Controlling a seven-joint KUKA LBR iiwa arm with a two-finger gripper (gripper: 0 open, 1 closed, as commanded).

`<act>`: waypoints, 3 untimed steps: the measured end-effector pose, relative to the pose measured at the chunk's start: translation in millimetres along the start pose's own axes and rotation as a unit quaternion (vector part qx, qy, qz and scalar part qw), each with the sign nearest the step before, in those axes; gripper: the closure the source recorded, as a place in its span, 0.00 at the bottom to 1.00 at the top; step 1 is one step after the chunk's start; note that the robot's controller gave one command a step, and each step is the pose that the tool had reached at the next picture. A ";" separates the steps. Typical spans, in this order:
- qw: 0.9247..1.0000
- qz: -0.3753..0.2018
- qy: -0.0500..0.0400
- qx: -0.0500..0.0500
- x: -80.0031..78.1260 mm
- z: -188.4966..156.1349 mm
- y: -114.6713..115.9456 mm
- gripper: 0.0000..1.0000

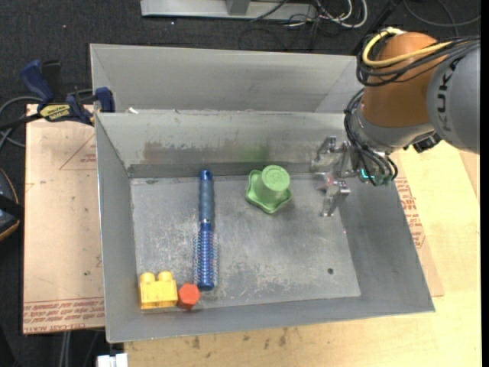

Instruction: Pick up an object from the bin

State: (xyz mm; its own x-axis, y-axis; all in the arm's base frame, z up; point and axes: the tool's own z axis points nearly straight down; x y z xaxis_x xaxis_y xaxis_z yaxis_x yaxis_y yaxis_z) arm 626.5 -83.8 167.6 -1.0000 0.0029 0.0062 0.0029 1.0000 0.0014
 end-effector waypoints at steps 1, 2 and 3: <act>0.996 0.089 -0.011 -0.001 -28.2 81.1 67.3 0.00; 0.978 0.209 -0.004 -0.001 -8.8 67.1 85.6 0.00; 0.945 0.327 -0.003 -0.001 -6.1 67.9 89.8 0.00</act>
Offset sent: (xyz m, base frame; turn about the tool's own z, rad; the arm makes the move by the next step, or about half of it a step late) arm 0.0250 0.0739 -0.0976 0.1777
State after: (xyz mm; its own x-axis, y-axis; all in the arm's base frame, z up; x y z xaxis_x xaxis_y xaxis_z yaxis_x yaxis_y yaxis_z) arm 632.4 6.1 99.8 -0.7848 0.6198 0.0002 0.6198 0.7848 0.0014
